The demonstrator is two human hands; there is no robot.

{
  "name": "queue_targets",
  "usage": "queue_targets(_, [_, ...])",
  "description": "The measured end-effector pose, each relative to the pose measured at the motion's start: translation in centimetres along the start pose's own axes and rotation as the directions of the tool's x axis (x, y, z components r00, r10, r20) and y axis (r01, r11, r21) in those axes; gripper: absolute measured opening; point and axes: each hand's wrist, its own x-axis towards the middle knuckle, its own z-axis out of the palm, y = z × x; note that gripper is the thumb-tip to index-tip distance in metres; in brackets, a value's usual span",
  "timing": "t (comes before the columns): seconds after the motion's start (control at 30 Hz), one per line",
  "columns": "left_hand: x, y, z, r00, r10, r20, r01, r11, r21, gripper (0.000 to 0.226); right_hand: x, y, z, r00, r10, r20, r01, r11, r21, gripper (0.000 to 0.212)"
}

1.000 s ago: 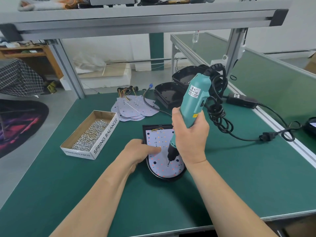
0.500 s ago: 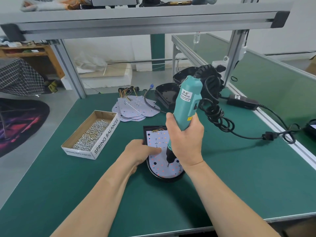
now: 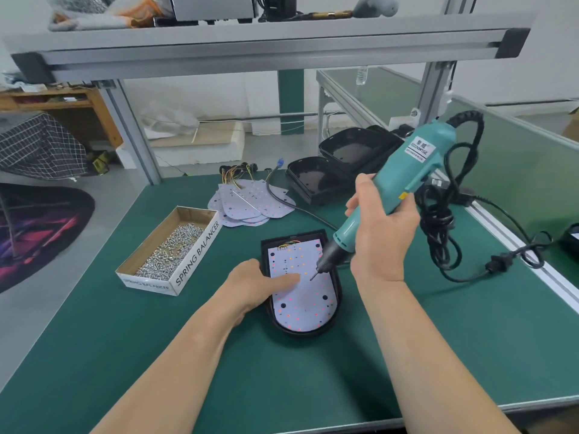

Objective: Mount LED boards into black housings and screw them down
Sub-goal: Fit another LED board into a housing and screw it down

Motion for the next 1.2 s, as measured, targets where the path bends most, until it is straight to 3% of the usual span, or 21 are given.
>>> queue_targets(0.07, [-0.3,0.1,-0.6,0.996,0.011,-0.093,-0.005,0.998,0.069,0.059,0.2,0.3,-0.2,0.998,0.048,-0.044,-0.047,0.999,0.007,0.011])
queue_targets(0.13, [-0.4,0.0,-1.4,0.973,0.025,-0.228,-0.015,0.999,0.045,0.057,0.3,0.5,-0.3,0.994,0.072,-0.078,-0.072,0.997,0.007,0.014])
queue_targets(0.2, [-0.5,0.2,-2.5,0.972,-0.029,-0.235,-0.040,0.959,-0.281,0.035,0.4,0.6,-0.2,0.990,0.085,-0.109,-0.084,0.996,0.013,0.016])
queue_targets(0.27, [-1.4,0.9,-3.4,0.996,-0.069,-0.054,0.009,0.695,-0.719,0.024,0.4,0.7,0.1,0.986,0.098,-0.137,-0.096,0.995,0.022,0.018])
queue_targets(0.33, [-2.1,1.4,-3.8,0.995,0.013,0.099,0.085,0.419,-0.904,0.034,0.5,0.6,0.5,0.981,0.118,-0.153,-0.113,0.993,0.042,0.018])
queue_targets(0.43, [-2.5,1.8,-3.5,0.983,0.102,0.151,0.111,0.320,-0.941,0.026,0.7,0.5,1.2,0.975,0.149,-0.165,-0.136,0.987,0.087,0.017])
queue_targets(0.57, [-2.6,2.1,-2.2,0.992,0.057,0.114,0.092,0.301,-0.949,0.005,1.0,0.0,2.1,0.969,0.171,-0.177,-0.147,0.979,0.141,0.017])
queue_targets(0.77, [-2.6,2.9,-0.9,0.993,-0.046,0.108,0.117,0.314,-0.942,0.018,1.4,-0.6,2.7,0.968,0.176,-0.182,-0.144,0.974,0.176,0.016])
queue_targets(0.9, [-2.4,2.7,-0.7,0.986,-0.033,0.162,0.165,0.290,-0.943,0.012,1.6,-0.6,2.7,0.964,0.180,-0.196,-0.146,0.973,0.177,0.016])
queue_targets(1.2, [-2.3,2.0,-0.9,0.973,0.117,0.201,0.124,0.469,-0.874,0.020,2.1,-0.5,2.8,0.964,0.181,-0.196,-0.148,0.974,0.174,0.015])
